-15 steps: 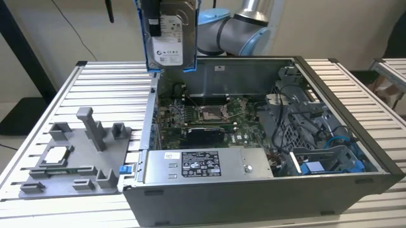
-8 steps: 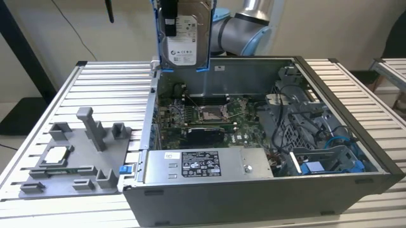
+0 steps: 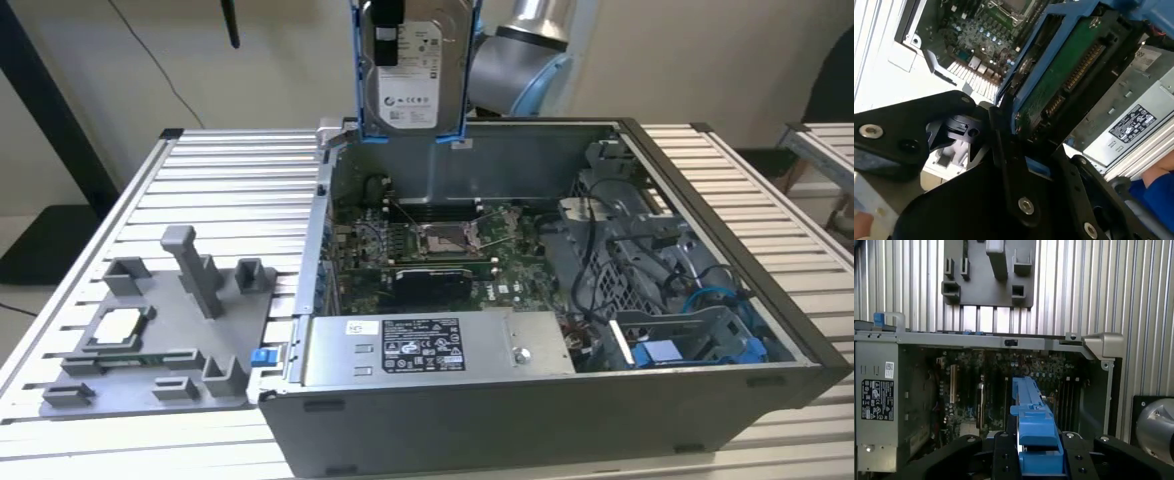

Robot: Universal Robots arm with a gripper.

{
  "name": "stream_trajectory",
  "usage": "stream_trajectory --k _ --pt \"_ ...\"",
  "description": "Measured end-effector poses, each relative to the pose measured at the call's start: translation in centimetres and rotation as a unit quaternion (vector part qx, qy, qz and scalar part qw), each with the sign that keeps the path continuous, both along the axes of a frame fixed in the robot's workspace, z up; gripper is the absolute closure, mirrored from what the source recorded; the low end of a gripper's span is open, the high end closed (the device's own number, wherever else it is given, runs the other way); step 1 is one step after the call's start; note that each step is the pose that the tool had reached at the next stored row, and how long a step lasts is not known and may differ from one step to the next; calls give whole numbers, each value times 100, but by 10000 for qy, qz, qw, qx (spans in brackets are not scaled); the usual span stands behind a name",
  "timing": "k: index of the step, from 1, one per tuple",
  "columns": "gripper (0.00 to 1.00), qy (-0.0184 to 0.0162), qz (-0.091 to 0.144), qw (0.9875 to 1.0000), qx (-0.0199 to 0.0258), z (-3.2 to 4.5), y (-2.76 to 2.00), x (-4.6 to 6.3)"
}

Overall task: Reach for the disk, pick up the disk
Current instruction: 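Pick up the disk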

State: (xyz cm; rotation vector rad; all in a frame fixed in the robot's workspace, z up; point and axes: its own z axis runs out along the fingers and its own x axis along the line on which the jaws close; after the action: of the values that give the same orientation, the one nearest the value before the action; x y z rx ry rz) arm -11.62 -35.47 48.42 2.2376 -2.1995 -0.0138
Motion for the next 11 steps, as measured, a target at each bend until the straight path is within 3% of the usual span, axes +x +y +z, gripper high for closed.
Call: stream_trajectory --k 11 --pt "100 0 -1 10000 0 65 -5 486"
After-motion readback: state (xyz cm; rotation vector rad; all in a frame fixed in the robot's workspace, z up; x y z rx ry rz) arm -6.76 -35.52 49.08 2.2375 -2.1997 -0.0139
